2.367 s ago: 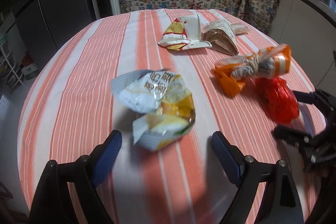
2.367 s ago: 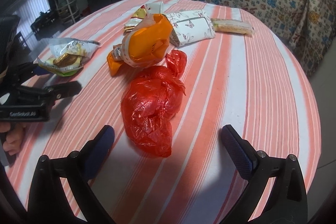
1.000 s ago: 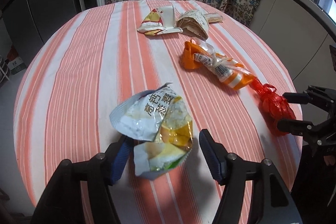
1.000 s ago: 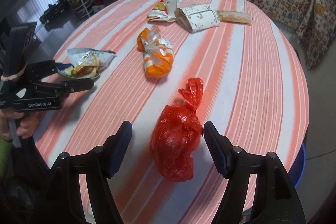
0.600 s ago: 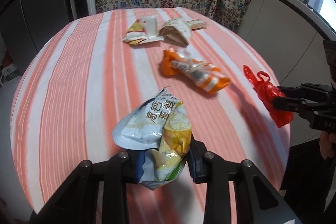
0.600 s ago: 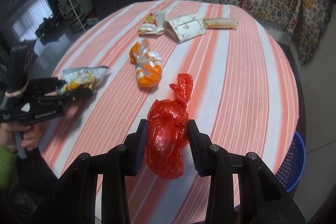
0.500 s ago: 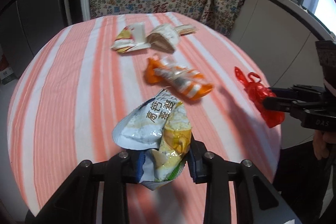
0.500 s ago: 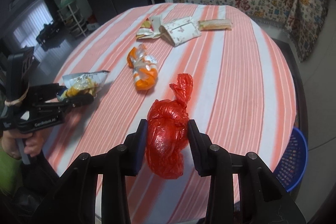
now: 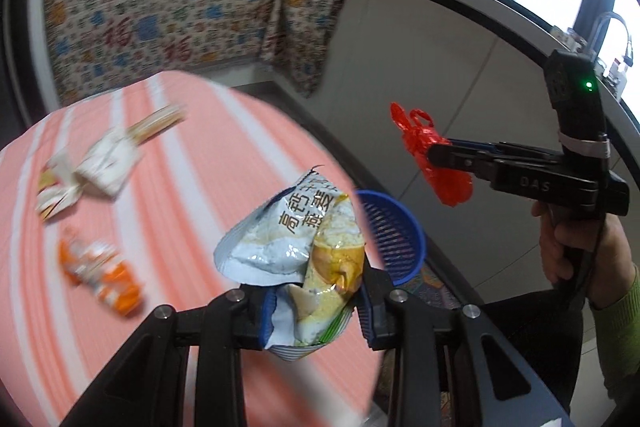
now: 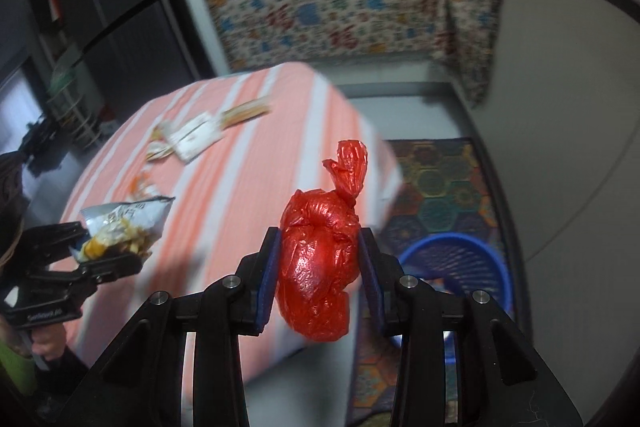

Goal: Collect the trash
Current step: 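Carry chip bag and red bag over the wastebasket and open both tools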

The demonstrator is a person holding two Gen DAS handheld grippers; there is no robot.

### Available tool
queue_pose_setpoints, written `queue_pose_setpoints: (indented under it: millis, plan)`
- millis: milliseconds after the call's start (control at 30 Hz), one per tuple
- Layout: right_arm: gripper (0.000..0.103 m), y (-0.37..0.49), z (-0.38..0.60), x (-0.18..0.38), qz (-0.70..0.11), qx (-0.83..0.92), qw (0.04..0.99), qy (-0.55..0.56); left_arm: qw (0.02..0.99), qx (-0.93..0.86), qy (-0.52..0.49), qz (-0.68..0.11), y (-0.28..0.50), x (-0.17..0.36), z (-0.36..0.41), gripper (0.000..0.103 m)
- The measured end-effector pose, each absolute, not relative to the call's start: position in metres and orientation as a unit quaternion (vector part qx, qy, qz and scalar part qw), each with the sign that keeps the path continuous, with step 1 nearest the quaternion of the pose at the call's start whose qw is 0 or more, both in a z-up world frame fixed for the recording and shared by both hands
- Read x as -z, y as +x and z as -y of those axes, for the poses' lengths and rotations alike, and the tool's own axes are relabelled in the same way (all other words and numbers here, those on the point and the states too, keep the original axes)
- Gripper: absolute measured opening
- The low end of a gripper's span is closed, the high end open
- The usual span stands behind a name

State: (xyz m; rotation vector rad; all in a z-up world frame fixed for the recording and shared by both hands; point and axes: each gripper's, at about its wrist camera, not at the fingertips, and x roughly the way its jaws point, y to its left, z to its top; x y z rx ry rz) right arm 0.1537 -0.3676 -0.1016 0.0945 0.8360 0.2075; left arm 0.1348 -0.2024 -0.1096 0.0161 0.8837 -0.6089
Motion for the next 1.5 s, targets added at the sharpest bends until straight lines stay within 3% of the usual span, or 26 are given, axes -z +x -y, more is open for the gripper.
queue_pose_setpoints:
  millis: [200, 500, 1033, 1167, 1367, 1500]
  plan:
    - [0.039, 0.164, 0.439, 0.108, -0.413, -0.043, 0.906, 0.079, 0.842, 0.327, 0.025, -0.429, 0.162, 0.121, 0.291, 0.032]
    - [0.039, 0.181, 0.512, 0.142, -0.423, 0.006, 0.896, 0.131, 0.81, 0.348, 0.04, -0.47, 0.201, 0.178, 0.382, 0.032]
    - [0.04, 0.196, 0.57, 0.196, -0.437, 0.019, 0.871, 0.225, 0.783, 0.34, 0.06, -0.517, 0.24, 0.263, 0.443, 0.036]
    - [0.051, 0.198, 0.577, 0.205, -0.433, 0.018, 0.866, 0.25, 0.786, 0.329, 0.071, -0.518, 0.246, 0.28, 0.452, 0.048]
    - [0.062, 0.192, 0.585, 0.197, -0.415, 0.027, 0.871, 0.26, 0.798, 0.319, 0.041, -0.51, 0.252, 0.276, 0.449, 0.048]
    - [0.078, 0.189, 0.583, 0.189, -0.405, 0.042, 0.881, 0.241, 0.816, 0.321, 0.039, -0.479, 0.236, 0.25, 0.437, 0.048]
